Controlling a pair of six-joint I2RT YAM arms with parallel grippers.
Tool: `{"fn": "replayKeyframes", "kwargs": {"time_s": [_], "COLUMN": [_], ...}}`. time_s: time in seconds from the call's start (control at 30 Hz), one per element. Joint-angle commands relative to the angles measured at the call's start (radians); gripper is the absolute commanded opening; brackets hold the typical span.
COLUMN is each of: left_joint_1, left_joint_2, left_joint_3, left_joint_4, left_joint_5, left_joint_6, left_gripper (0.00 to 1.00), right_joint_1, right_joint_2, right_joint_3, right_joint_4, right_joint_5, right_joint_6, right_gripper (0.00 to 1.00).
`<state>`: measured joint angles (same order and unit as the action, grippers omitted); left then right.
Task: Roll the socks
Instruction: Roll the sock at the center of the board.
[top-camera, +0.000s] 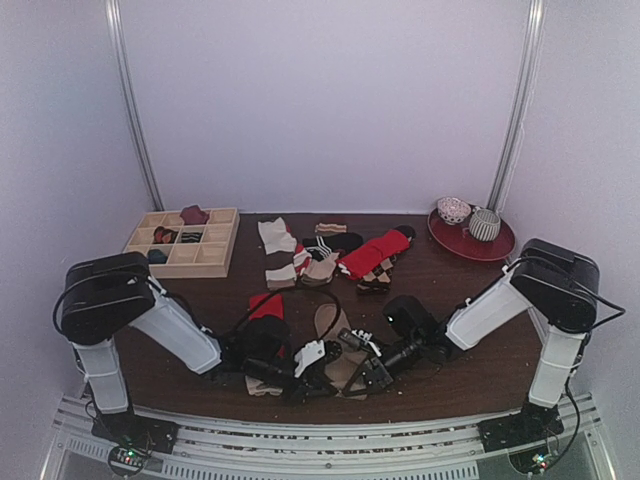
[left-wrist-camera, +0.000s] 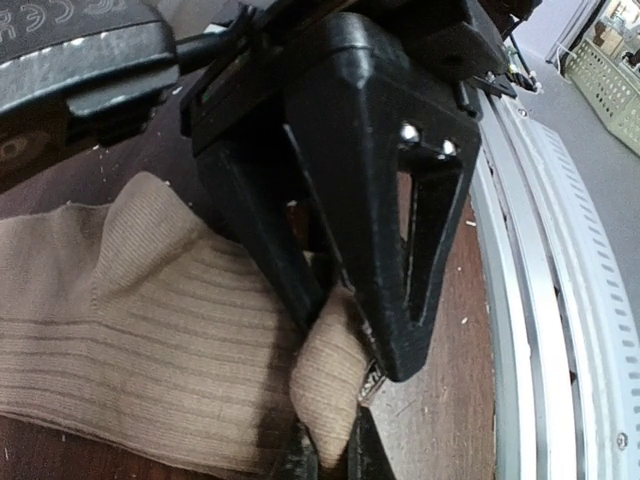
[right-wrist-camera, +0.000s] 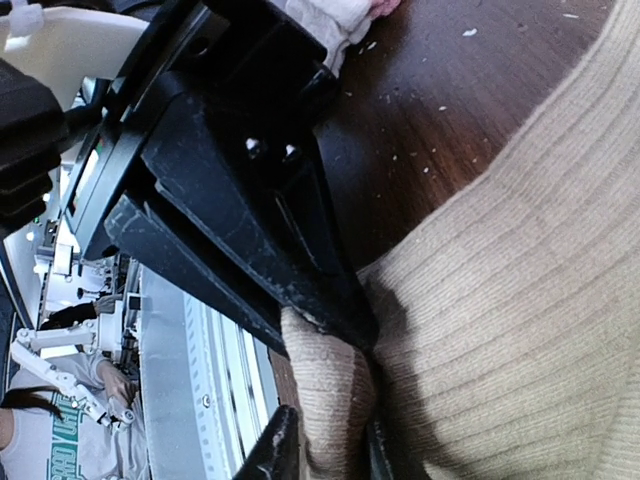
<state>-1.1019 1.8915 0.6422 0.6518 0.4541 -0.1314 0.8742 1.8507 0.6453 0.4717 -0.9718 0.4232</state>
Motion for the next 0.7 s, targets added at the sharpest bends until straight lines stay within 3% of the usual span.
{"fn": "replayKeyframes", "kwargs": {"time_s": [0.0, 0.13, 0.3, 0.5, 0.67], "left_joint_1": [-0.006, -0.004, 0.007, 0.042, 0.054], "left_joint_2": [0.018, 0.035, 0.047, 0.052, 0.060], "left_joint_3": [0.038, 0.033, 0.047, 0.066, 0.084], "left_joint_4": [-0.203, -0.283, -0.382, -0.451, -0.497], "left_joint_5": [-0.076, -0.056, -0.028, 0.016, 0.046], "left_joint_6": [-0.094, -0.180, -0.249, -0.283, -0.261], "left_gripper": [0.00, 0.00, 0.00, 0.00, 0.00], "right_joint_1": [0.006, 0.042, 0.237, 0.417, 0.466], "right_joint_2": [-0.072, -0.301, -0.514, -0.510, -0.403], "right_joint_3": [-0.066, -0.161, -0.277, -0.295, -0.257], "right_joint_4": [-0.105, -0.010, 0.084, 0.111, 0.090], "right_joint_5": [0.195, 0.455, 0.866, 1.109, 1.180], "right_joint_6": [-0.038, -0.119, -0.418, -0.655, -0.704], "right_gripper": [0.27, 0.41, 0.54, 0.57, 0.57]}}
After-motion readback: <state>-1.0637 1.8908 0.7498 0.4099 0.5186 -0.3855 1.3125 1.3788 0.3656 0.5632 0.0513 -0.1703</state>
